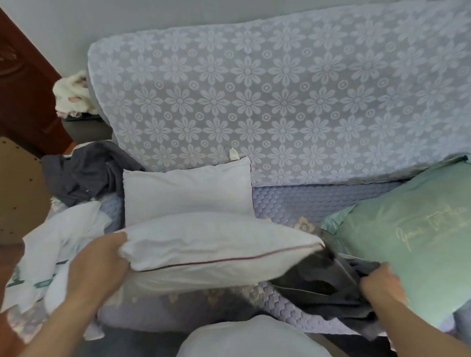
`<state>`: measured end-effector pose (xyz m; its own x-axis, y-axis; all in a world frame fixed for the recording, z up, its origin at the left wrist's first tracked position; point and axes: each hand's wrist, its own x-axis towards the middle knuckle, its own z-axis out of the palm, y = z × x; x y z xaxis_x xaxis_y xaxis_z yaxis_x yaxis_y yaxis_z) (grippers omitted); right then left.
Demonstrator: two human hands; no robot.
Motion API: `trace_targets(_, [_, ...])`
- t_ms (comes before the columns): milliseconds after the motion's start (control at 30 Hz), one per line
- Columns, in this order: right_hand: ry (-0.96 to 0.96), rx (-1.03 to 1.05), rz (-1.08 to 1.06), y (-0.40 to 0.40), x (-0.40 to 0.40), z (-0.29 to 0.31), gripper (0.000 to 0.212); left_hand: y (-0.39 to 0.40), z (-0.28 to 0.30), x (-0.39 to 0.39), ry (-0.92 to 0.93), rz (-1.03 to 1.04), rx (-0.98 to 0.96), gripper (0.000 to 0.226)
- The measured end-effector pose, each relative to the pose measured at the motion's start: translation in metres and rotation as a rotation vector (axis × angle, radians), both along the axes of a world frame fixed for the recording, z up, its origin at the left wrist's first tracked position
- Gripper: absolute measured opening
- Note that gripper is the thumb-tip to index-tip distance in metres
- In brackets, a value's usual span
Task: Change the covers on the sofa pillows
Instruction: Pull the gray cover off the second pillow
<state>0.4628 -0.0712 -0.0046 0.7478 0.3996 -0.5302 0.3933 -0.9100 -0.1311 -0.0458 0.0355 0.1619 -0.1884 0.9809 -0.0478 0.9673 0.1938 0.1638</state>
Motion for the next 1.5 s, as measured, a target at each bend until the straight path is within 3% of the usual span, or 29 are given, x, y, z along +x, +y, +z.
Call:
trace_targets(67, [0.086, 0.026, -0.015, 0.006, -0.015, -0.006, 0.045, -0.005, -0.006, 0.008, -0.024, 0.007, 0.009, 0.036])
trace_targets(200, [0.247, 0.162, -0.111, 0.012, -0.063, -0.01, 0.051, -0.019, -0.023, 0.032, -0.263, 0.21, 0.05, 0.024])
trace_targets(267, [0.2, 0.274, -0.163, 0.011, -0.074, -0.001, 0.05, -0.024, -0.023, 0.035, -0.299, 0.187, 0.077, 0.012])
trace_targets(367, [-0.014, 0.576, -0.193, 0.027, -0.065, 0.04, 0.053, -0.025, -0.032, 0.025, -0.237, 0.14, 0.062, 0.012])
trace_targets(433, [-0.129, 0.774, -0.234, 0.048, -0.049, 0.073, 0.048, -0.016, -0.054, 0.008, -0.108, 0.127, -0.098, 0.028])
trace_targets(533, [-0.106, 0.985, -0.254, 0.089, -0.027, 0.11, 0.042, -0.003, -0.095, -0.013, -0.037, 0.178, -0.461, 0.048])
trace_targets(600, [-0.054, 0.936, -0.085, 0.114, -0.019, 0.117, 0.037, -0.009, -0.116, -0.013, 0.095, 0.112, -0.531, 0.045])
trace_targets(700, [-0.111, 0.302, 0.266, 0.122, -0.017, 0.094, 0.058, -0.019, -0.136, -0.015, 0.217, -0.047, -0.475, 0.036])
trace_targets(767, [-0.149, 0.102, 0.427, 0.118, -0.031, 0.075, 0.073, -0.023, -0.133, -0.014, 0.189, -0.087, -0.443, 0.032])
trace_targets(867, [-0.107, 0.08, 0.923, 0.114, -0.092, 0.041, 0.094, -0.018, -0.102, -0.012, 0.026, -0.133, -0.234, 0.032])
trace_targets(933, [0.044, 0.017, 1.214, 0.107, -0.146, 0.023, 0.107, -0.007, -0.075, -0.016, -0.242, -0.146, -0.09, 0.03])
trace_targets(1000, [-0.006, 0.1, 1.386, 0.101, -0.187, 0.009, 0.108, 0.015, -0.056, -0.033, -0.439, -0.145, -0.07, 0.027])
trace_targets(1133, [-0.157, 0.533, 1.34, 0.119, -0.21, 0.014, 0.051, 0.064, -0.033, -0.061, -0.52, -0.23, -0.099, 0.019])
trace_targets(1333, [-0.252, 0.82, 1.142, 0.242, -0.248, 0.062, 0.018, 0.205, -0.021, -0.112, -0.343, -0.131, 0.123, 0.03])
trace_targets(1400, [-0.296, 0.804, 0.995, 0.298, -0.251, 0.058, 0.031, 0.251, -0.038, -0.113, -0.206, -0.083, 0.23, 0.021])
trace_targets(1433, [-0.315, 0.756, 0.9, 0.324, -0.251, 0.046, 0.037, 0.271, -0.058, -0.114, -0.171, -0.056, 0.257, 0.033])
trace_targets(1500, [-0.216, 0.628, 0.663, 0.35, -0.244, 0.017, 0.056, 0.282, -0.11, -0.118, -0.304, 0.085, 0.206, 0.057])
